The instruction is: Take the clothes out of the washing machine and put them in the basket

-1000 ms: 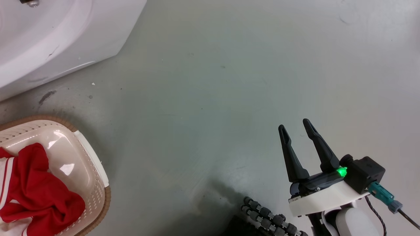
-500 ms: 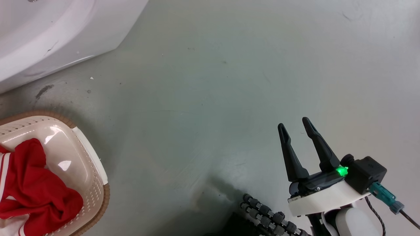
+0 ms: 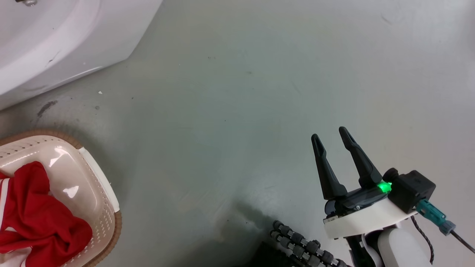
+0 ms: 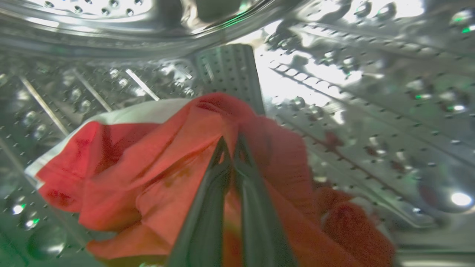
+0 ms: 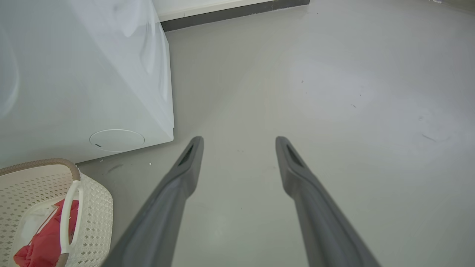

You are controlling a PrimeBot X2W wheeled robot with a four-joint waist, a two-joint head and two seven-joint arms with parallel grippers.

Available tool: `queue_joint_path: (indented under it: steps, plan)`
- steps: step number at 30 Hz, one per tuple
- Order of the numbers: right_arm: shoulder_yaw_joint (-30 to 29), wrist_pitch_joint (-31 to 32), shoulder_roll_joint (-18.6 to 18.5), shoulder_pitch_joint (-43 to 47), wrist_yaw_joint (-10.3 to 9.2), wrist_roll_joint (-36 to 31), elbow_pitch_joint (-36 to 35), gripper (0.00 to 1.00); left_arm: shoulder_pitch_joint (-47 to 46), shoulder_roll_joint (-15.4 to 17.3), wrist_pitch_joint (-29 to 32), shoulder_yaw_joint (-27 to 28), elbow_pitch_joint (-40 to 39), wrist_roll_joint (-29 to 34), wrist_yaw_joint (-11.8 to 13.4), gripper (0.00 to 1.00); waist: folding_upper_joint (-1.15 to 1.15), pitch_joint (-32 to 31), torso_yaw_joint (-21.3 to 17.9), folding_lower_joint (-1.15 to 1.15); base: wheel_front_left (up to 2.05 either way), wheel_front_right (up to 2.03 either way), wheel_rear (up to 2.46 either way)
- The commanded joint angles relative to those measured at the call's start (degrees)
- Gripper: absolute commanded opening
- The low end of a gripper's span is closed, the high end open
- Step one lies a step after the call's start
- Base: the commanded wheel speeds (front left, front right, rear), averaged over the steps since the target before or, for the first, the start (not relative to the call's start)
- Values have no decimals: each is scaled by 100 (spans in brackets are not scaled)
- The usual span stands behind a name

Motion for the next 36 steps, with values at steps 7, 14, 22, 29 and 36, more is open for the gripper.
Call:
queue_joint_path:
  steps: [7, 14, 22, 29, 36]
  plan:
    - [52, -10, 9, -209, -4, -75, 112, 100, -264, -15, -527, -5, 332, -72, -67, 0, 0, -215, 7, -1, 0, 0, 0]
    - [19, -10, 9, -302, -4, -70, 205, 100, -72, -49, -1094, 77, 200, -214, 9, 0, 0, -463, 65, -1, 0, 0, 0]
    - [-239, -10, 8, -224, -4, -206, 255, 100, 1051, -326, -2221, 480, 163, -710, 226, 0, 0, -1004, 296, -1, 0, 0, 0]
    - [-442, -10, 8, -116, -4, -346, 295, 100, 1893, -530, -3029, 730, 226, -1036, 198, 0, 0, -1469, 488, -1, 0, 0, 0]
    - [-608, -10, 8, 38, -4, -513, 336, 100, 2574, -727, -3576, 811, 42, -1192, 81, 0, 0, -2046, 808, -1, 0, 0, 0]
